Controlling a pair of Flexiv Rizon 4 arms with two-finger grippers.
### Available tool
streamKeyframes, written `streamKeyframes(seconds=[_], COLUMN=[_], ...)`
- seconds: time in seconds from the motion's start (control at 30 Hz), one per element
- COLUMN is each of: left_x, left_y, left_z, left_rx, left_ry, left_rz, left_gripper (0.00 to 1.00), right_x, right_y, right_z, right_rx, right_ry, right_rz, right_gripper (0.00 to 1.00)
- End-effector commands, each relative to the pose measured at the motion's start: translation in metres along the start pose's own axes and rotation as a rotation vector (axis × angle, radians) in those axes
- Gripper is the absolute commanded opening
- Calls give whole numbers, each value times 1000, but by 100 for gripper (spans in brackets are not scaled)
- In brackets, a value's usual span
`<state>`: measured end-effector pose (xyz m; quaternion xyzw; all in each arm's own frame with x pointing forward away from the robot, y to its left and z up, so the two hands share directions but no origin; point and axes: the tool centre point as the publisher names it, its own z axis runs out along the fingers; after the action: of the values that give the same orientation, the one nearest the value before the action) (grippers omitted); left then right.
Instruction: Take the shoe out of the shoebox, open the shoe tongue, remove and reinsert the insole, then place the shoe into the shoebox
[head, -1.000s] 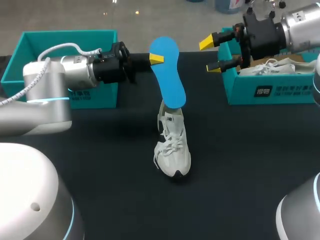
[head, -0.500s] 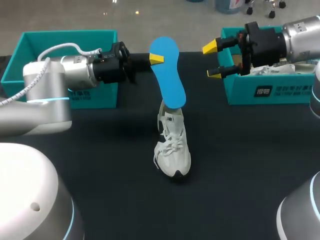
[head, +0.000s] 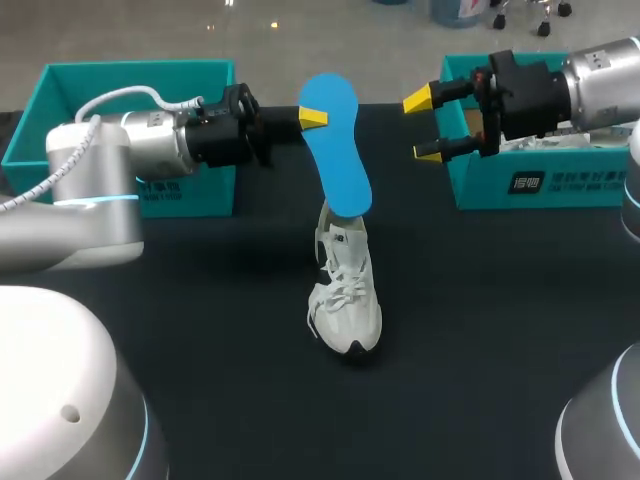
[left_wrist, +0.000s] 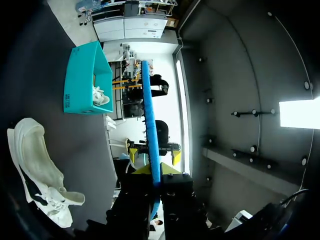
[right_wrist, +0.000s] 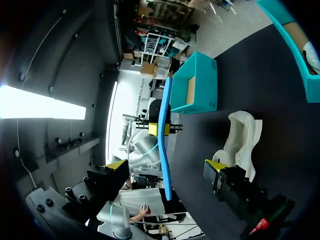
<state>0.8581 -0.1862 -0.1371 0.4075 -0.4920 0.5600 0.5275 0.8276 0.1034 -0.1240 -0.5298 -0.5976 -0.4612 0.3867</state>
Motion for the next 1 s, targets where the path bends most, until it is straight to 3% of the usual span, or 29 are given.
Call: streamKeyframes(seconds=[0.03, 0.23, 0.37, 0.43, 0.87, 0.9, 1.0], left_x=[1, 4, 6, 13, 13, 13, 10], left_y=[-3, -4, -3, -3, -3, -3, -5], left_z=[-1, -4, -6, -4, -4, -5, -7], left_rx=[-44, -128, -126, -106, -106, -110, -177], left_ry=[-20, -35, -34, 15, 15, 40, -30], left_rz=[122, 341, 485, 463, 463, 510, 701], left_gripper=[0, 0, 0, 0, 0, 0, 0], right_x=[0, 0, 0, 0, 0, 0, 0], right_y=[0, 0, 0, 0, 0, 0, 0], right_z=[2, 2, 2, 2, 2, 2, 2], right_rx=[-1, -1, -1, -1, -1, -1, -1], right_ry=[-2, -2, -2, -2, -2, -2, -2], right_rz=[1, 1, 1, 1, 1, 1, 1], right_gripper=[100, 100, 100, 100, 100, 100, 100])
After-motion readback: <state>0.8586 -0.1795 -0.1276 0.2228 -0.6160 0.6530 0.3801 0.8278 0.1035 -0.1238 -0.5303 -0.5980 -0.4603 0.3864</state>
